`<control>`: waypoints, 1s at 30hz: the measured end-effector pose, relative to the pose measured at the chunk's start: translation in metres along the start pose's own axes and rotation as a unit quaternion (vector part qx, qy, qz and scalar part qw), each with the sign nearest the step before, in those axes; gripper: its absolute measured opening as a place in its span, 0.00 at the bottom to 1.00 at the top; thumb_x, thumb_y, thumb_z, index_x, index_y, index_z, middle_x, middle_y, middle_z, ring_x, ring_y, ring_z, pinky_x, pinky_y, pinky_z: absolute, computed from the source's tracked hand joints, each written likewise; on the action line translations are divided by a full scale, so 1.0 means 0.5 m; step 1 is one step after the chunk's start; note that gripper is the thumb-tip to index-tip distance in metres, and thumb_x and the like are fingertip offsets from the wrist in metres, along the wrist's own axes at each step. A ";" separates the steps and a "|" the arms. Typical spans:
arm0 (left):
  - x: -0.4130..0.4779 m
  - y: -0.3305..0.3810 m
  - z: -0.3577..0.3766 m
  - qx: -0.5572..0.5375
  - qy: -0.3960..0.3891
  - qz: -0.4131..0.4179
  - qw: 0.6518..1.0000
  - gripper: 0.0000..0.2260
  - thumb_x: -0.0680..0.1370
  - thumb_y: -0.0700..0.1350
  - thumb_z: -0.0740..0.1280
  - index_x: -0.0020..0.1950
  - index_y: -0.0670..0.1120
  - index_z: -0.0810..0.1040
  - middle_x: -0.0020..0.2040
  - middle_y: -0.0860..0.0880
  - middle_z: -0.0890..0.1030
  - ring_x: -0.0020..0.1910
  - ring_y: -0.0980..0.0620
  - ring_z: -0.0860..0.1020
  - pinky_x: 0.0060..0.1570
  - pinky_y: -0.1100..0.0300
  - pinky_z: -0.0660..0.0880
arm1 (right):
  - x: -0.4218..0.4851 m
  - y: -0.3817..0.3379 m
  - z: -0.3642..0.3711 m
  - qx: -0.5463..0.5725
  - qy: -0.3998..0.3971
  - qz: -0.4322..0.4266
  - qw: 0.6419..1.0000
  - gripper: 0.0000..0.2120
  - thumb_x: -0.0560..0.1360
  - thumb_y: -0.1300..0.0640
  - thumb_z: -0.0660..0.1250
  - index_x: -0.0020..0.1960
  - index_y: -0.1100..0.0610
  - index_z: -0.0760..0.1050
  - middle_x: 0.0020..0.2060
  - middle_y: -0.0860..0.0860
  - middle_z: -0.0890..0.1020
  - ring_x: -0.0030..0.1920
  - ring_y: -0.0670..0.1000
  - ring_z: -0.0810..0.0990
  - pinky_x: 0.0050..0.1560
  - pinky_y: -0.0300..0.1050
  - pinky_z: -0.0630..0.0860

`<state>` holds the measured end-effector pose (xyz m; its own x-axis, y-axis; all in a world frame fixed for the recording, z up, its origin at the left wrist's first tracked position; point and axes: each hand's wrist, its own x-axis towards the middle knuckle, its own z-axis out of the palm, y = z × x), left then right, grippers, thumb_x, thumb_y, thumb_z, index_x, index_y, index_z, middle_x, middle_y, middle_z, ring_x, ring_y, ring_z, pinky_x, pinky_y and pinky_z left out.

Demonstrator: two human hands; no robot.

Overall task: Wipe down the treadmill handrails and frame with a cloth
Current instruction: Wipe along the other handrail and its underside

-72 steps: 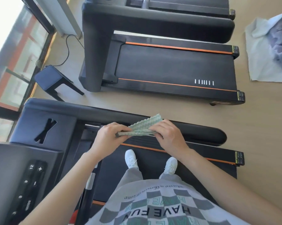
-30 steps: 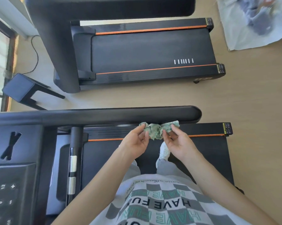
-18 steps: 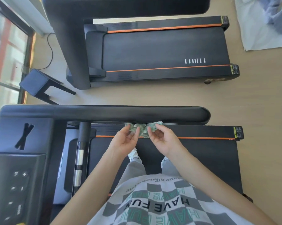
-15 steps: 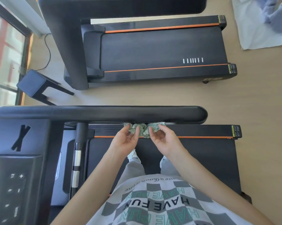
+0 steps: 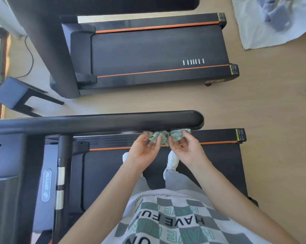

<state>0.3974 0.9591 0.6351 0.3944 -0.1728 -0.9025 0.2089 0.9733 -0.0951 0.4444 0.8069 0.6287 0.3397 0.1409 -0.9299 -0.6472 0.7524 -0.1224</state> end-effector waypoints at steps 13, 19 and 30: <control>0.033 -0.061 0.024 -0.009 0.001 0.017 1.000 0.08 0.80 0.39 0.69 0.43 0.40 0.75 0.65 0.41 0.74 0.62 0.38 0.80 0.52 0.47 0.83 | -0.005 -0.073 -0.018 0.028 -0.009 0.002 1.000 0.06 0.79 0.64 0.68 0.55 0.63 0.76 0.58 0.58 0.77 0.62 0.60 0.77 0.59 0.54 0.80; 0.070 -0.142 0.070 -0.017 -0.006 -0.021 1.000 0.08 0.81 0.38 0.68 0.43 0.40 0.74 0.60 0.41 0.74 0.63 0.39 0.79 0.57 0.48 0.81 | -0.006 -0.158 -0.051 0.033 -0.016 -0.043 0.998 0.06 0.80 0.60 0.68 0.54 0.62 0.78 0.51 0.57 0.83 0.56 0.58 0.82 0.59 0.52 0.80; 0.088 -0.123 0.038 -0.057 0.009 0.084 0.995 0.10 0.82 0.42 0.68 0.61 0.40 0.76 0.67 0.39 0.75 0.63 0.38 0.79 0.54 0.47 0.82 | 0.039 -0.100 -0.046 -0.003 -0.022 0.023 0.999 0.03 0.80 0.64 0.66 0.52 0.64 0.77 0.55 0.59 0.81 0.61 0.59 0.79 0.55 0.53 0.82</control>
<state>0.4185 0.8887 0.6093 0.3997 -0.0046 -0.9167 0.0378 0.9992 0.0114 0.4677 0.7571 0.6088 0.3390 0.2047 -0.9182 -0.6670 0.7406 -0.0812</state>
